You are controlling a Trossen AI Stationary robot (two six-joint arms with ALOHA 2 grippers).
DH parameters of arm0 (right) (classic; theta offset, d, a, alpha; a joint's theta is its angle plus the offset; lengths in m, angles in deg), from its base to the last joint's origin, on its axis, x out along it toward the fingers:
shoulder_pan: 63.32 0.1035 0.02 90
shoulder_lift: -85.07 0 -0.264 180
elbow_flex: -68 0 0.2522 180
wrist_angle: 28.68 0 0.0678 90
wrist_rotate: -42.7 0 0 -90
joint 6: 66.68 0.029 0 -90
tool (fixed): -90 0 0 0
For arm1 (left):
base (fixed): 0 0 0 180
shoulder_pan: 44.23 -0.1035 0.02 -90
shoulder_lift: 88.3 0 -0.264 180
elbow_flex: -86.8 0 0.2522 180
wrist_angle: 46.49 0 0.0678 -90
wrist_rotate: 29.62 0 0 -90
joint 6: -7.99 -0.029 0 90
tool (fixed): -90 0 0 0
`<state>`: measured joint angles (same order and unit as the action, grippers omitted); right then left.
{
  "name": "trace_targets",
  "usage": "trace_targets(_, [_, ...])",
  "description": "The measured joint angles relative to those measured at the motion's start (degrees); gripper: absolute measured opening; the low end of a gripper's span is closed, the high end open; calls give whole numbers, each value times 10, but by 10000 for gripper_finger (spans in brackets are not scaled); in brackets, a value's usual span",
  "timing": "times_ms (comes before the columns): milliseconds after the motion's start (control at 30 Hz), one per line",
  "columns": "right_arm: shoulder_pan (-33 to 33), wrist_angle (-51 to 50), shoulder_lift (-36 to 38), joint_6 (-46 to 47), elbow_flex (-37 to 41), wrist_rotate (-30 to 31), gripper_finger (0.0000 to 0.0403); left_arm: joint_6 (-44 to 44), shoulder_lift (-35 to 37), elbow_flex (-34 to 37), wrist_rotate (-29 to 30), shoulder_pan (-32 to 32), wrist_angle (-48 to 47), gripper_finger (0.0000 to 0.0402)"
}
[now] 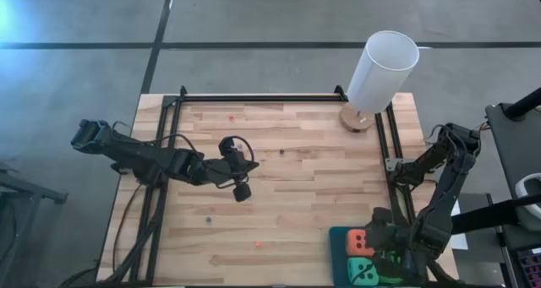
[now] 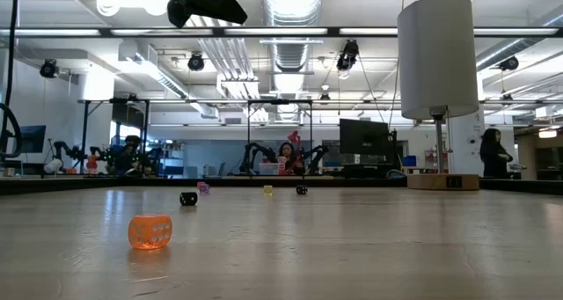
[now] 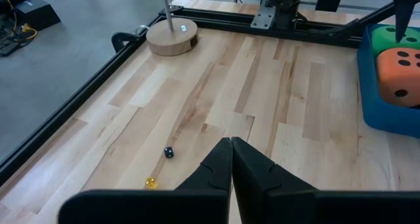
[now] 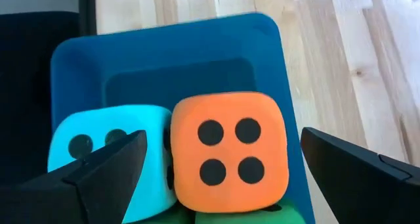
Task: Pick & Place Dice
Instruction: Put the bottom small black die into the blue bin
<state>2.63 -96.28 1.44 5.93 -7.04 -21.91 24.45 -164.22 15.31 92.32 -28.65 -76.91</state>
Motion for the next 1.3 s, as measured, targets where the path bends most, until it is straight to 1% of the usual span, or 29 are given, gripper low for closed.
trace_targets(67, [-1, 0, 3, -9, -1, 11, 400, 0, 0, 0, 0, 0, 0, 15])
trace_targets(133, [-3, 0, 7, -17, -1, 35, 400, 0, 0, 0, 0, 0, 0, 15])
trace_targets(300, [-9, -1, 12, -44, -2, 133, 400, 0, 0, 0, 0, 0, 0, 15])
trace_targets(467, [-27, -2, 12, -48, -2, 238, 400, 0, 0, 0, 0, 0, 0, 15])
trace_targets(567, [-43, -2, 12, -49, -2, 280, 400, 0, 0, 0, 0, 0, 0, 15])
trace_targets(800, [-92, -1, 12, -79, -2, 287, 400, 0, 0, 0, 0, 0, 0, 15])
trace_targets(967, [-125, 1, 12, -84, -2, 287, 400, 0, 0, 0, 0, 0, 0, 15])
trace_targets(1100, [-138, 1, 12, -84, -2, 286, 400, 0, 0, 0, 0, 0, 0, 15])
trace_targets(1300, [-137, 1, 12, -84, -2, 286, 400, 0, 0, 0, 0, 0, 0, 15])
